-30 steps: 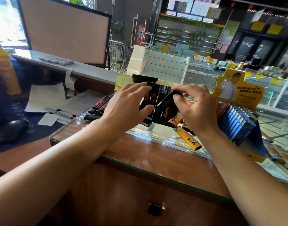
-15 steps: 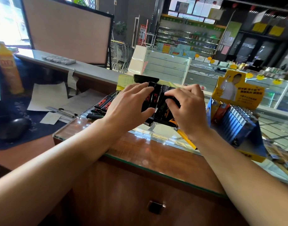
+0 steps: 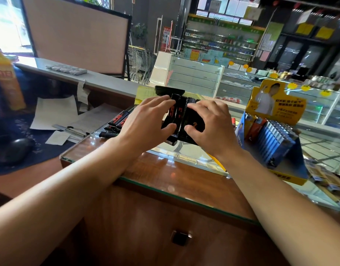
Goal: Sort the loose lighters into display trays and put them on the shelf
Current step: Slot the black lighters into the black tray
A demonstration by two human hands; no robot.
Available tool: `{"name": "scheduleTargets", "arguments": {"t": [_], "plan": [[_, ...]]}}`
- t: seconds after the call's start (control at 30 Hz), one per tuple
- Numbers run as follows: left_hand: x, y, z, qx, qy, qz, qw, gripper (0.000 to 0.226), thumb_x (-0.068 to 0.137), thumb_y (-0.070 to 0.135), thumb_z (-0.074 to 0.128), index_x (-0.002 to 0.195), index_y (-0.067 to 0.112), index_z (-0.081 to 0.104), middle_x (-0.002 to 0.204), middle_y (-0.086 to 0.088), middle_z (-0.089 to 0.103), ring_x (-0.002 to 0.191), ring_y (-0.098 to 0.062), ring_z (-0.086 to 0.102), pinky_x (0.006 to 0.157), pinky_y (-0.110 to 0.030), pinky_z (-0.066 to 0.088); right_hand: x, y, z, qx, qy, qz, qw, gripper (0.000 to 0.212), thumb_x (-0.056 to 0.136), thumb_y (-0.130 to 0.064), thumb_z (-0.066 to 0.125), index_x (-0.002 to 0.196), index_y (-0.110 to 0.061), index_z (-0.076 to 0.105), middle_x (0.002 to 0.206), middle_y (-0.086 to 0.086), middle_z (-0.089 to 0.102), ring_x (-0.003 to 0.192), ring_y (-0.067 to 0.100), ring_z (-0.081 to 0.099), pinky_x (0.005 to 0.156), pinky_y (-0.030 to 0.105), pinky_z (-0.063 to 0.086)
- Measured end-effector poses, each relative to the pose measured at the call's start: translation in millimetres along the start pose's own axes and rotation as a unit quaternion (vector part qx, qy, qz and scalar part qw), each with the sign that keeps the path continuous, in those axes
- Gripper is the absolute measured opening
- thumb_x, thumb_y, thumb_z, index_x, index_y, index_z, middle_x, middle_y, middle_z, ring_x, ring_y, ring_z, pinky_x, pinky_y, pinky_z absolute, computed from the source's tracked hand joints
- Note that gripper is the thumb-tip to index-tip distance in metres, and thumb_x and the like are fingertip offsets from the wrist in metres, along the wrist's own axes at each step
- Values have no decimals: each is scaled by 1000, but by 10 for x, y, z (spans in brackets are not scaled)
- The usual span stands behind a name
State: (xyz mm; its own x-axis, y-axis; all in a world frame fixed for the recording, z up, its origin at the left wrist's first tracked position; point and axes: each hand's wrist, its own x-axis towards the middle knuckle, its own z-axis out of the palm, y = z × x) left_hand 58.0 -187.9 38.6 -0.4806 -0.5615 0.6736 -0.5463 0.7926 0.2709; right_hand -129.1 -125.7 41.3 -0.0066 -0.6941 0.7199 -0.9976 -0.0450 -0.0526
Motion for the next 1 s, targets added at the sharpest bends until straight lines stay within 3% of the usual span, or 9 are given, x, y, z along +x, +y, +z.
{"name": "scheduleTargets", "arguments": {"t": [0.33, 0.43, 0.67, 0.83, 1.0], "plan": [[-352, -241, -497, 26, 18, -49, 998, 56, 87, 38, 63, 139, 18, 55, 140, 1, 58, 130, -24, 50, 108, -40, 41, -56, -276, -242, 47, -46, -22, 998, 55, 84, -44, 53, 132, -18, 60, 133, 5, 56, 130, 27, 38, 111, 41, 29], [-563, -375, -665, 42, 15, -79, 996, 54, 89, 33, 67, 139, 17, 56, 141, -1, 56, 132, -24, 48, 110, -39, 36, -139, -446, -273, 52, -74, -43, 995, 58, 85, -48, 49, 134, -18, 58, 138, 5, 54, 137, 28, 34, 113, 39, 23], [-798, -507, -736, 56, -129, -148, 979, 71, 88, 58, 58, 151, 31, 37, 158, 0, 34, 144, -23, 31, 117, -39, 26, -325, -757, -172, 20, -123, -76, 989, 70, 83, -59, 35, 137, -19, 55, 141, 7, 53, 140, 31, 34, 116, 49, 26], [-628, -443, -647, 51, -184, -136, 972, 68, 92, 64, 47, 153, 43, 25, 164, 2, 16, 151, -21, 13, 120, -39, 17, -360, -840, -163, 13, -139, -67, 988, 73, 83, -60, 30, 140, -21, 52, 145, 6, 49, 142, 28, 31, 117, 41, 20], [-407, -411, -446, 92, -268, -140, 949, 63, 93, 70, 33, 151, 54, 13, 166, 5, 1, 152, -28, -2, 121, -52, 13, -366, -818, -191, 25, -139, -52, 989, 72, 83, -59, 30, 140, -20, 52, 146, 6, 49, 141, 27, 32, 117, 42, 24]]}}
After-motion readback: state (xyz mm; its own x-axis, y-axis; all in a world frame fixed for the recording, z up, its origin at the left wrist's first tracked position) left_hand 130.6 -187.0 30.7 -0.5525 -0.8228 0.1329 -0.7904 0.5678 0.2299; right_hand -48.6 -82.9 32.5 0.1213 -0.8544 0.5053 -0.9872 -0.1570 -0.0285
